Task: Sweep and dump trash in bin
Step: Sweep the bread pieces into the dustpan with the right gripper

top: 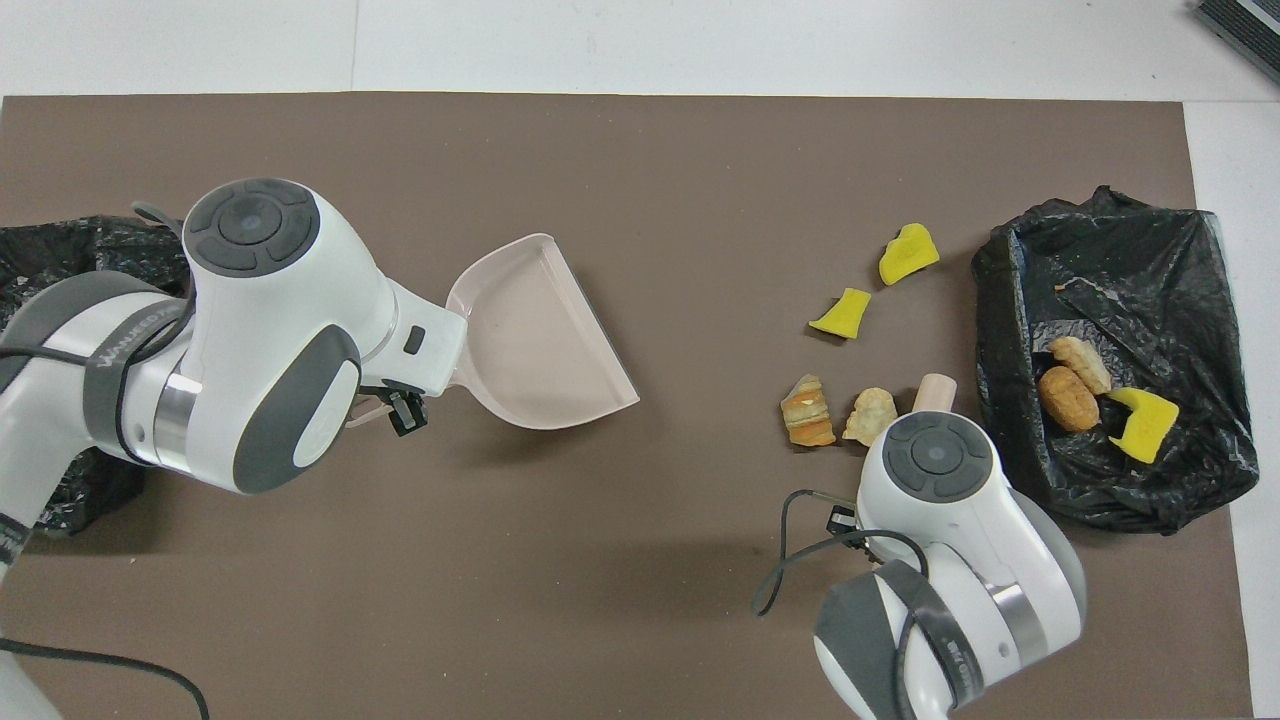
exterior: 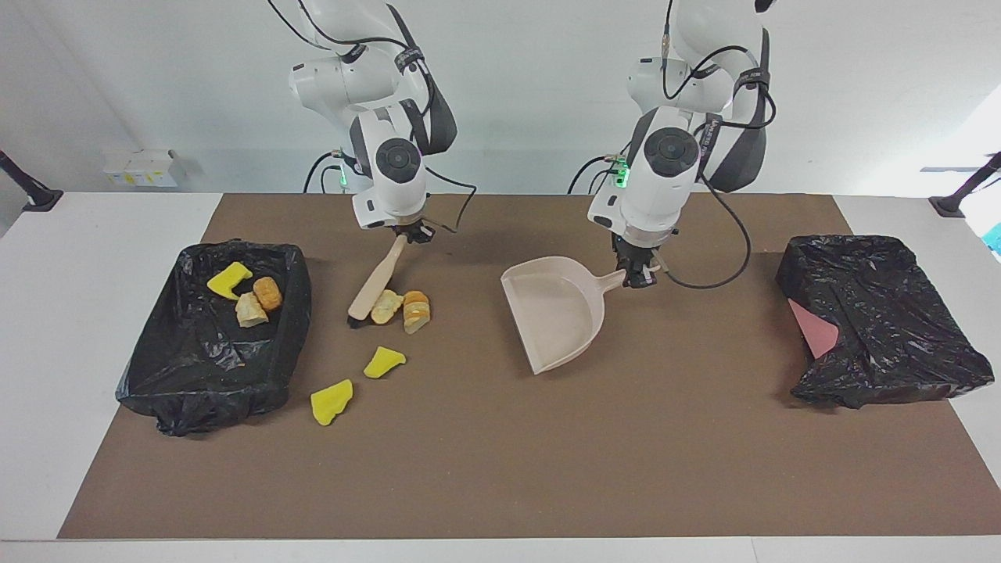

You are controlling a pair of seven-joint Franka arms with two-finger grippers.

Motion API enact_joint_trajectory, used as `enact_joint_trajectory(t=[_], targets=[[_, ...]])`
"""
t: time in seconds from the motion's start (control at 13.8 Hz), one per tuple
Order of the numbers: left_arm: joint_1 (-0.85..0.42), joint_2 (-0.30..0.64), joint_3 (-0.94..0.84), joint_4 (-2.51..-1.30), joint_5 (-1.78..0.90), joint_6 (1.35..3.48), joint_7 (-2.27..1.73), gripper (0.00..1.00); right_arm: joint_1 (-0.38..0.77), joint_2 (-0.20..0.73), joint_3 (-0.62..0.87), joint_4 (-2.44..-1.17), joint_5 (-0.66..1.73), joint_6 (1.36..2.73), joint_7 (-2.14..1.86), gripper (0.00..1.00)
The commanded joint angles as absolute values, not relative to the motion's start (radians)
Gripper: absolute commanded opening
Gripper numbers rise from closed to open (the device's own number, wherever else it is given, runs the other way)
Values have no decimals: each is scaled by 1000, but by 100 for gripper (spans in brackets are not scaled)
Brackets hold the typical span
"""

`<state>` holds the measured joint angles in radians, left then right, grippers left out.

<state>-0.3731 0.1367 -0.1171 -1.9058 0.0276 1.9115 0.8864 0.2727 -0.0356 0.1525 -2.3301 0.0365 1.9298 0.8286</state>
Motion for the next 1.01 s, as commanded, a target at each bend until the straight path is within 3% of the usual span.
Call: enact_joint_trajectory(t=[0.0, 0.65, 0.94], targets=[[-417, 100, -106, -2006, 75, 2014, 897, 0, 324, 75, 156, -2212, 84, 1934, 819, 0], [-494, 110, -107, -2072, 169, 2077, 838, 0, 360, 90, 163, -2168, 230, 1916, 686, 0], [-492, 104, -107, -2101, 167, 2120, 836, 0, 468, 74, 173, -2160, 236, 1927, 442, 0]])
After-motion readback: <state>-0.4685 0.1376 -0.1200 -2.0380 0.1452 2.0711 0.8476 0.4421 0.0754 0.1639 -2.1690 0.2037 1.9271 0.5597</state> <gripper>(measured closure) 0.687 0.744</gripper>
